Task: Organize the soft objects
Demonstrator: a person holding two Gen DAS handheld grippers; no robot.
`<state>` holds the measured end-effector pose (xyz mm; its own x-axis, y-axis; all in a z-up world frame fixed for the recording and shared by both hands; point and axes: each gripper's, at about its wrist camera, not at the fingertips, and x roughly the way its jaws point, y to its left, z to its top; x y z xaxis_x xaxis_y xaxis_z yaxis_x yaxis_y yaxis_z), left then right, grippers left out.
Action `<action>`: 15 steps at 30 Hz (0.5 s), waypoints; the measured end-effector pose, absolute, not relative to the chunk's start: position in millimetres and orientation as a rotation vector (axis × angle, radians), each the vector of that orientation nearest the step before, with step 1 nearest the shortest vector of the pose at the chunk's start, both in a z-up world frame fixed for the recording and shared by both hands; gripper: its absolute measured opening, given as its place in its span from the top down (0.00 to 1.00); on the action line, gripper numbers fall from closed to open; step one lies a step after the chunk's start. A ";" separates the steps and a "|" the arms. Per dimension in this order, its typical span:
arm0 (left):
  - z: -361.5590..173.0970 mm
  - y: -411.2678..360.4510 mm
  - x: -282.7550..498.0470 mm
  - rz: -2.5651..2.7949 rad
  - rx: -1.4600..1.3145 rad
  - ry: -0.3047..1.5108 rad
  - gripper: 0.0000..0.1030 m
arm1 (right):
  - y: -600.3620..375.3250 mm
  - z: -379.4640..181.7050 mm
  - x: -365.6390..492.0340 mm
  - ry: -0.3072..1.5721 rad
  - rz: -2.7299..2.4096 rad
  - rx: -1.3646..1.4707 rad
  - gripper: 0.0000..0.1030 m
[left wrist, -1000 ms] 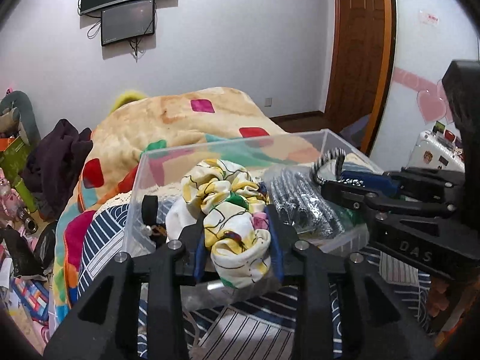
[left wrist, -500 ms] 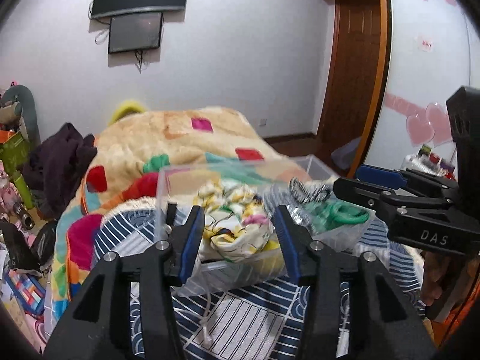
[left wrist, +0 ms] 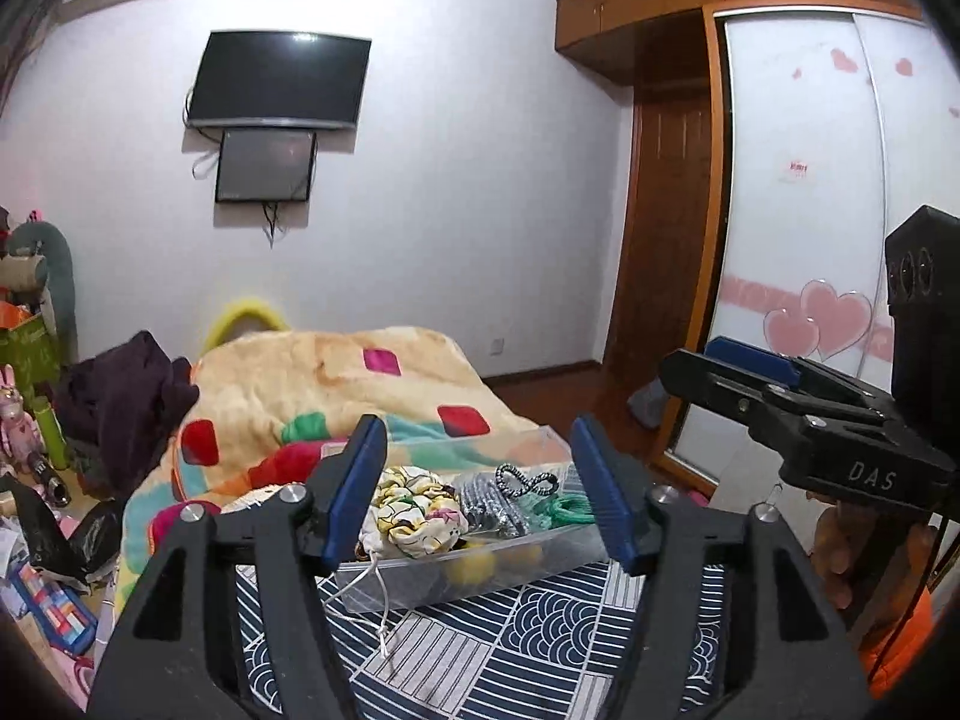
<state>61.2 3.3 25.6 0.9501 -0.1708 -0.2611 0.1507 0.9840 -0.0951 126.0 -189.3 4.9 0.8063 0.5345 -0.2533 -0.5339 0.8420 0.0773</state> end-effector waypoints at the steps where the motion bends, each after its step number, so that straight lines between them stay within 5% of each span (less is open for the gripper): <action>1: 26.5 2.6 57.0 -0.162 -0.073 0.266 0.31 | -190.3 4.7 124.1 0.268 0.570 0.005 0.27; 7: 29.1 4.0 28.0 -0.131 -0.098 0.210 0.07 | -193.8 -0.5 109.9 0.248 0.553 0.024 0.20; 15: 31.3 3.3 5.3 -0.098 -0.109 0.177 0.01 | -203.4 -2.7 94.2 0.228 0.539 0.062 0.03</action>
